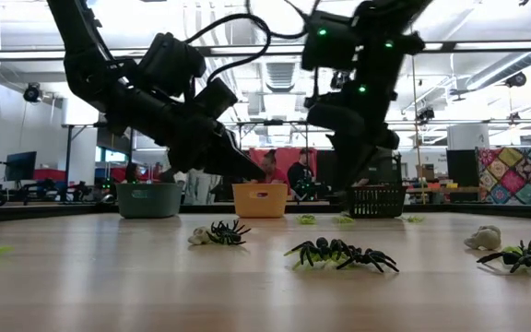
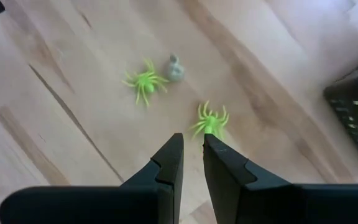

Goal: Sort Halloween decoration
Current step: Put the green spider toy into the black bin

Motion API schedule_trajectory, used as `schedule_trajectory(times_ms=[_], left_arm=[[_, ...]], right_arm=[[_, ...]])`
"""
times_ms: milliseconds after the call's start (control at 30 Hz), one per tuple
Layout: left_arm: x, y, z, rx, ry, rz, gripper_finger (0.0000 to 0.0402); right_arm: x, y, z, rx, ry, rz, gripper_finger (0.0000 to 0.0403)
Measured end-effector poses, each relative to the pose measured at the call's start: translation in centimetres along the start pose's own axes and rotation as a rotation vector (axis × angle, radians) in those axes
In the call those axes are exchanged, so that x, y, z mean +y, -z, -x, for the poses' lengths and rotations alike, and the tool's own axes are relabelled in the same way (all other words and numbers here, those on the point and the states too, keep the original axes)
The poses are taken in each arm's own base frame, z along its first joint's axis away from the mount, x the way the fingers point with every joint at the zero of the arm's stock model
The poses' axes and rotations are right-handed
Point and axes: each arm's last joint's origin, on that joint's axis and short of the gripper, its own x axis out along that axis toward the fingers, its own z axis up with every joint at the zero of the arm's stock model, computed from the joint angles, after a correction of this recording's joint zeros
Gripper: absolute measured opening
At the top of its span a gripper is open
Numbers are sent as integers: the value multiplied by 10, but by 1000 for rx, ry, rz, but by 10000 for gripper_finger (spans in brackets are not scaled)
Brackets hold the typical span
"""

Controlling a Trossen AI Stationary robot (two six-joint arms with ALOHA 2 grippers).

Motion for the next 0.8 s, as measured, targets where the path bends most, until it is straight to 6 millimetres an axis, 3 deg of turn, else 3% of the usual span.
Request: schedule_trajectory(times_ms=[133, 467, 800], left_arm=[[1, -2, 0, -24, -5, 10, 36], [1, -9, 0, -88, -14, 45, 36], [1, -10, 0, -98, -17, 49, 36]], right_arm=[[-9, 17, -3, -118, -49, -29, 52], [-18, 62, -41, -425, -16, -32, 52], [-19, 68, -49, -429, 42, -20, 52]])
